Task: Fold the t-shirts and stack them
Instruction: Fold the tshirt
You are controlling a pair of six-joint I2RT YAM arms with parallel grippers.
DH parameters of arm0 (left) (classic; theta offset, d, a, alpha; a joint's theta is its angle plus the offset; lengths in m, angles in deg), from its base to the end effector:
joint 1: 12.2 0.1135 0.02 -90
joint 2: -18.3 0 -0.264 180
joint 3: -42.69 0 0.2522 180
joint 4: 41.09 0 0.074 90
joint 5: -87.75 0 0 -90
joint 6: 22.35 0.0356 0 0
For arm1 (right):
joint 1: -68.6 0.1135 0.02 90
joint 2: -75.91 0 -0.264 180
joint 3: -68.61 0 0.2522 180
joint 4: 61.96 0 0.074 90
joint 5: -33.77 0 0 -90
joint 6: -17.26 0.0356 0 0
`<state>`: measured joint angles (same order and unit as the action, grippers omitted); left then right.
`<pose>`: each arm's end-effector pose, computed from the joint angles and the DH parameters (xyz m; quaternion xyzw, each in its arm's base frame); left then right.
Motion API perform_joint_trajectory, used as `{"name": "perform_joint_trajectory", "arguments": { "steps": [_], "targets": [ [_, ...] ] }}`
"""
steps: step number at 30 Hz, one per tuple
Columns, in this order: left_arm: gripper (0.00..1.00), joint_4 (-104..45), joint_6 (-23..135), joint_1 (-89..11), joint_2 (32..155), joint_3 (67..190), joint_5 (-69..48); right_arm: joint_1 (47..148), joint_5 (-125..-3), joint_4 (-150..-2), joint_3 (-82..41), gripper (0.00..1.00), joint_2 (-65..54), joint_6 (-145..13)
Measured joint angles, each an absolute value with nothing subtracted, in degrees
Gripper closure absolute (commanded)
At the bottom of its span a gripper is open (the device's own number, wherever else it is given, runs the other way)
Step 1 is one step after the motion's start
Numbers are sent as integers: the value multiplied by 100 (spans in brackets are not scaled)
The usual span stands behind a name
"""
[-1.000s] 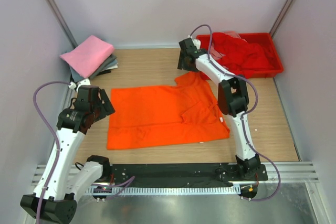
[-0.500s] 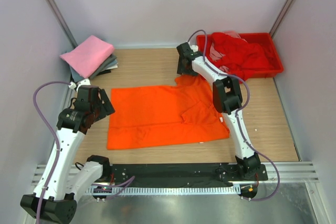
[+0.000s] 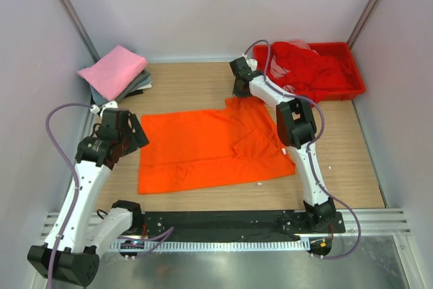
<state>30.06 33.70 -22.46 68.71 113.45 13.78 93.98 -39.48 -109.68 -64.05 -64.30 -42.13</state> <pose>0.1559 -0.0182 0.3208 -0.2373 0.9034 -0.0033 0.3572 0.4873 0.2198 0.1605 0.0865 0.9413 0.0159 0.3260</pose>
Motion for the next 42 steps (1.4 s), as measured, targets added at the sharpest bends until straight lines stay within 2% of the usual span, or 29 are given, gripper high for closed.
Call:
{"name": "perform_joint_trajectory", "arguments": {
  "steps": [3, 6, 9, 12, 21, 25, 32, 42],
  "targets": [
    [15, 2903, 3365, -2215, 7188, 11345, 1378, 9396, -4175, -10515, -5913, 99, -6196, -4200],
    [17, 2722, 3328, -2193, 7833, 11474, 1301, 9405, -4418, -9864, -5137, 99, -5813, -4152],
    [27, 2341, 3193, -2148, 8830, 11786, 1205, 9416, -4588, -9258, -4518, 99, -5536, -4128],
    [28, 1882, 3035, -1990, 9909, 12191, 1164, 9420, -4695, -8810, -4140, 99, -5391, -4130],
    [31, 973, 2430, -1044, 11813, 12945, 812, 9420, -5167, -8209, -3922, 99, -5398, -4075],
    [32, 853, 2323, -1002, 12526, 13509, 971, 9418, -5314, -8179, -3922, 99, -5400, -4066],
    [34, 787, 2260, -1031, 13229, 14125, 1367, 9359, -5605, -8122, -3900, 99, -5413, -4047],
    [41, 855, 2117, -1282, 13288, 13987, 1907, 9219, -6031, -7941, -3788, 99, -5413, -3878]
  ]
}}
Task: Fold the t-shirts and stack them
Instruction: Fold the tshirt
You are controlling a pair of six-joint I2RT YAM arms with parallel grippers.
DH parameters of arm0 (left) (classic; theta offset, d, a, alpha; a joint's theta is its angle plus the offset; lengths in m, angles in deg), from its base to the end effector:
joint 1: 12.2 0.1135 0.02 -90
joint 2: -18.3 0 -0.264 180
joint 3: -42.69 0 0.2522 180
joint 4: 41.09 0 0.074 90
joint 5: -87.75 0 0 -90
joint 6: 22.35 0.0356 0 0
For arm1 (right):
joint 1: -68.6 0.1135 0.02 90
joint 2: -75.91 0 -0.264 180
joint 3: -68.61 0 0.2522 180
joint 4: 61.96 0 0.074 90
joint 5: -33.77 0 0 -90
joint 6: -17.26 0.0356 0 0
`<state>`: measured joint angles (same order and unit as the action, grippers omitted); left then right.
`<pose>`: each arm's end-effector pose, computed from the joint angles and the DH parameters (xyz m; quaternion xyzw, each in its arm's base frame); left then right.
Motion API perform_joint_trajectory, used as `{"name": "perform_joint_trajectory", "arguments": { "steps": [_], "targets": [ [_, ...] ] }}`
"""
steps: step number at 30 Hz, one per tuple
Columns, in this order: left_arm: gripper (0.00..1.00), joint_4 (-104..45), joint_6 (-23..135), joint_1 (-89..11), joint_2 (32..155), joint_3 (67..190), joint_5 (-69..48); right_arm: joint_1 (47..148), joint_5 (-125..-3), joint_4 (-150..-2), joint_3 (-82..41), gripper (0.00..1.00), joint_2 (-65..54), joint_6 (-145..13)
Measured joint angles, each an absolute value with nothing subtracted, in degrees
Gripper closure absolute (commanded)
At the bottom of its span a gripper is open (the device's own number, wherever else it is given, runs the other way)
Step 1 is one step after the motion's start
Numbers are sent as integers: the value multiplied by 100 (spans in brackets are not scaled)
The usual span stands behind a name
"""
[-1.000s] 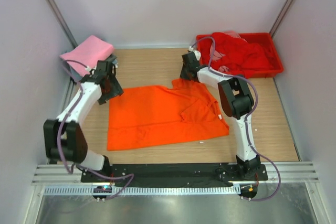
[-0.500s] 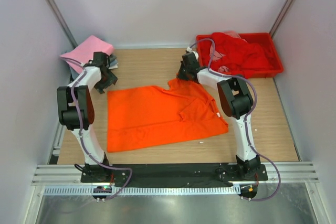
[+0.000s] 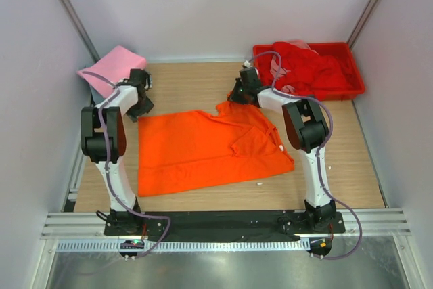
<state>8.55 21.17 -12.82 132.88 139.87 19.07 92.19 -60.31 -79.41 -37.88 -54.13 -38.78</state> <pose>0.4124 0.0085 0.1795 -0.4091 0.8726 0.0880 0.2517 0.4606 0.2039 0.1430 0.0675 0.9070 0.2279 0.3477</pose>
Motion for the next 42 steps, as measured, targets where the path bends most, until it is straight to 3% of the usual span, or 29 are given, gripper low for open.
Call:
{"name": "perform_joint_trajectory", "arguments": {
  "steps": [10, 15, 17, 19, 29, 42],
  "targets": [
    [55, 818, 2061, -1665, 13507, 13946, 2182, 9132, -6282, -7790, -3701, 99, -5413, -3789],
    [87, 829, 2017, -1660, 13522, 13948, 2263, 9106, -6363, -7733, -3664, 99, -5413, -3765],
    [90, 835, 2015, -1662, 13524, 13946, 2278, 9097, -6394, -7676, -3633, 99, -5413, -3758],
    [99, 853, 2013, -1662, 13524, 13948, 2283, 9092, -6418, -7589, -3583, 99, -5409, -3745],
    [100, 1113, 2074, -1765, 13400, 13946, 2270, 9086, -6531, -7632, -3211, 99, -5109, -3857],
    [100, 1382, 2152, -1962, 12088, 13399, 2278, 9176, -6236, -8706, -2180, 99, -3258, -4206]
  ]
}}
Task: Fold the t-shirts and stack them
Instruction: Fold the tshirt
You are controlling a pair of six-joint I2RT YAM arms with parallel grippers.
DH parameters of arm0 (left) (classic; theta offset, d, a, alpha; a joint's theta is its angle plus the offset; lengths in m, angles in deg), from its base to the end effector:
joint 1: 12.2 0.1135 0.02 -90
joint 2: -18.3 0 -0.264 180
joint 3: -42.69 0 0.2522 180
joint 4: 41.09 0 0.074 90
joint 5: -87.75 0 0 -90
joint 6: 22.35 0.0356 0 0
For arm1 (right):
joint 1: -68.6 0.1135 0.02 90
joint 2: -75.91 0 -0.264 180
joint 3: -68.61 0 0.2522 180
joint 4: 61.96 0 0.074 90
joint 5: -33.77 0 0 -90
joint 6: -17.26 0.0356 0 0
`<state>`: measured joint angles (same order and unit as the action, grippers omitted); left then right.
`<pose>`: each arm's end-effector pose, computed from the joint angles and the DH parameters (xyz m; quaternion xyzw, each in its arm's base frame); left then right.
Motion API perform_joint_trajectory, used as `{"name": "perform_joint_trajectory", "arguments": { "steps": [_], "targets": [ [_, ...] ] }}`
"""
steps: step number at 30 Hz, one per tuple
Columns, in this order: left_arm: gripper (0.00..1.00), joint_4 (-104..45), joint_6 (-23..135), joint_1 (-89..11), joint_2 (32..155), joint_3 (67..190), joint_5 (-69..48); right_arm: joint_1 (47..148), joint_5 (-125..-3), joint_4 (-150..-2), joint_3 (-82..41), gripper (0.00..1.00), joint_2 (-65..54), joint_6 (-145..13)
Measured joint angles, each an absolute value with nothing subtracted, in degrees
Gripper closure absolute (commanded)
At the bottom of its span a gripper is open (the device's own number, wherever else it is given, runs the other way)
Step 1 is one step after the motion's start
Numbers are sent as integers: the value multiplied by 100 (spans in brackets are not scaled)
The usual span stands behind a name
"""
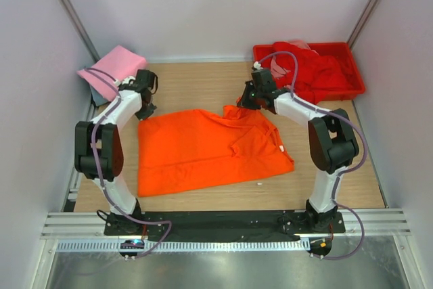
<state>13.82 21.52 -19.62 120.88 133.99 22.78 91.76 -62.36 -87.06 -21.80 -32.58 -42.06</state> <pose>0.3666 -0.0326 0.2246 -0.3588 0.8864 0.0986 0.2753 0.3876 0.1700 0.2107 0.0389 0.9158 0.2234 0.3315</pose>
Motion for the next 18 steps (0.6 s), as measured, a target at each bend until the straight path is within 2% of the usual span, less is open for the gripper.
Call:
{"name": "perform_joint_trajectory", "arguments": {
  "steps": [18],
  "targets": [
    [100, 1655, 2155, -2148, 10371, 12123, 2270, 9554, -5272, -9525, -855, 99, -1188, -4228]
  ]
}}
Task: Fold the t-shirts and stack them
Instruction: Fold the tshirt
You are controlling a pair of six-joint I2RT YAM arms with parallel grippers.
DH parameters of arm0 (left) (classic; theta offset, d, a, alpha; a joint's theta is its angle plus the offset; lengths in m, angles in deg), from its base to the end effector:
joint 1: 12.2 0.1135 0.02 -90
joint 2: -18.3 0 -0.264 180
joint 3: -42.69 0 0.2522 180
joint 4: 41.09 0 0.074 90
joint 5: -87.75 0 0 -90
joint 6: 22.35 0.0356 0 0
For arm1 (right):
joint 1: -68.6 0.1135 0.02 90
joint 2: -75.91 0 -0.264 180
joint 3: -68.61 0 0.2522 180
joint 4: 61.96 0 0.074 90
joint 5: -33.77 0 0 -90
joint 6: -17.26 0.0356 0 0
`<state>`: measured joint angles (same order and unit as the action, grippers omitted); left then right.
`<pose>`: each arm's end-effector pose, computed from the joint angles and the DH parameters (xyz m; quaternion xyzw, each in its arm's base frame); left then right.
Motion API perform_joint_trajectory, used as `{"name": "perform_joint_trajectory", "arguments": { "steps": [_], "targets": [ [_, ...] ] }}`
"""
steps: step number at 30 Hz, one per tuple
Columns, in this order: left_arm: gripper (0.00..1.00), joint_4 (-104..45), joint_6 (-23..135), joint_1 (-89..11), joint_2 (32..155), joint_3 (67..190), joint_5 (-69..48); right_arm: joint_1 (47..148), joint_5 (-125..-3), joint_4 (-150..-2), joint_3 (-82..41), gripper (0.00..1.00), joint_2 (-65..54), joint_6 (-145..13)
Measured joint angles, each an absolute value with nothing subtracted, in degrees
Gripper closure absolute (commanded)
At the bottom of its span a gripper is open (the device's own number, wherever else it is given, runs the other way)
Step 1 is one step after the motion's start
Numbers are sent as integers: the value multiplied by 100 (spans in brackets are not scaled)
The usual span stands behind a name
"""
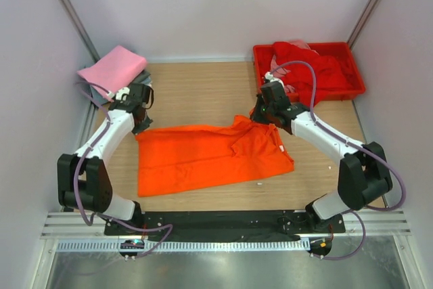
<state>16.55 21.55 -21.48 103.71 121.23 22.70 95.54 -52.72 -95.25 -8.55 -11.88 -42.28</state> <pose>0.2936 -0.0328 0.2506 -0.3460 0.8885 0.0865 0.2886 0.3011 0.1506 0.2548 0.0402 0.9190 0.1631 0.3567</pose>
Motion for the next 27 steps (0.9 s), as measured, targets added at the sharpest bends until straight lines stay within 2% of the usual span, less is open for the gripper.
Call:
{"name": "perform_joint_trajectory", "arguments": {
  "steps": [18, 20, 21, 22, 23, 25, 27],
  "targets": [
    [100, 1815, 2148, -2285, 9448, 11126, 2259, 10045, -4671, -10115, 340, 99, 510, -3765],
    [97, 1863, 2133, -2292, 9356, 11028, 2252, 10159, -4536, -10187, 493, 99, 663, -3592],
    [92, 1898, 2128, -2294, 9302, 10975, 2239, 10218, -4431, -10273, 596, 97, 764, -3461],
    [78, 1944, 2107, -2296, 9230, 10908, 2226, 10255, -4346, -10369, 688, 84, 847, -3352],
    [69, 1998, 2069, -2296, 9171, 10864, 2219, 10281, -4234, -10463, 773, 77, 925, -3225],
    [41, 2201, 1997, -2296, 9020, 10809, 2217, 10288, -3957, -10769, 972, 48, 1150, -2860],
    [35, 2363, 1954, -2296, 8856, 10811, 2221, 10288, -3712, -11064, 1173, 38, 1395, -2611]
  ]
}}
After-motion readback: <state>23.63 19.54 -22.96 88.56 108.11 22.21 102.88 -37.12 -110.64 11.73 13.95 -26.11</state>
